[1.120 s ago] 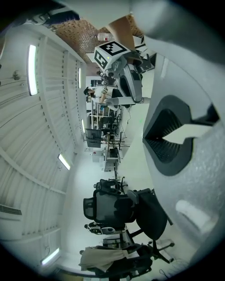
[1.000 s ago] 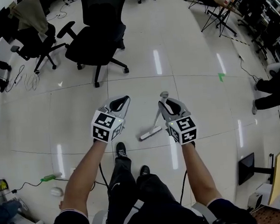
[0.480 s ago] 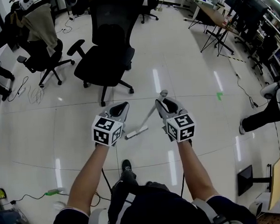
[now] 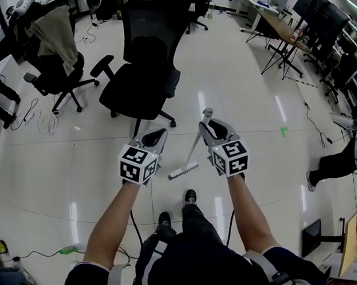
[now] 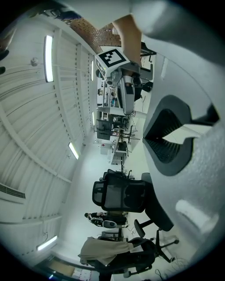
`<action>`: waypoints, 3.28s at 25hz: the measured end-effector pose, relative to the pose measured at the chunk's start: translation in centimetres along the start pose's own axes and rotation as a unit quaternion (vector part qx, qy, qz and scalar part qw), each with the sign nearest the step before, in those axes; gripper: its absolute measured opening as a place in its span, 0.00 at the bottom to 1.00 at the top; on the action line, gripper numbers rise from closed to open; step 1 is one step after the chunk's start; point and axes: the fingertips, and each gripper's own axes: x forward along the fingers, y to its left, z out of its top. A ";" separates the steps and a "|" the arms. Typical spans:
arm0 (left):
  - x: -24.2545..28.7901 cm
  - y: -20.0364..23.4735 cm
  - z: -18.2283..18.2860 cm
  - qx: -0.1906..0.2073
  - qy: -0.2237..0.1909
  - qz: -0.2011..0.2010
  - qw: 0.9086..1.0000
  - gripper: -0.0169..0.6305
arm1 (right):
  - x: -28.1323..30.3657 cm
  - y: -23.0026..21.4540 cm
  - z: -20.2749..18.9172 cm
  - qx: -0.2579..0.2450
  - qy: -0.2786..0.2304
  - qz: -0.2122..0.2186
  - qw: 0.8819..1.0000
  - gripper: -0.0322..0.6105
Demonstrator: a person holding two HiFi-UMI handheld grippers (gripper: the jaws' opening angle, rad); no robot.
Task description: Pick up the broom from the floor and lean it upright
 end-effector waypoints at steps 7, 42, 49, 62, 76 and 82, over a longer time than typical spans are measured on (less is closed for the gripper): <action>5.8 3.7 -0.1 -0.008 0.015 0.019 1.000 0.03 | 5.8 -3.9 -1.5 0.009 0.008 0.035 0.999 0.20; 16.2 31.7 -2.1 -0.085 0.081 0.010 0.993 0.03 | 43.2 -5.1 -1.7 0.004 0.125 0.066 0.990 0.20; 16.7 34.1 -1.5 -0.102 0.080 0.022 0.991 0.03 | 48.4 -5.4 -1.1 0.002 0.142 0.075 0.987 0.20; 18.4 36.6 0.1 -0.125 0.074 0.073 0.987 0.03 | 51.4 -7.0 0.6 0.020 0.121 0.104 0.987 0.26; 19.7 36.5 5.6 -0.115 0.023 0.083 0.990 0.03 | 45.8 -9.7 9.4 0.030 0.006 0.095 0.995 0.37; 20.8 34.8 9.9 -0.097 -0.017 0.075 0.992 0.03 | 41.8 -11.7 12.5 0.044 -0.049 0.082 0.994 0.28</action>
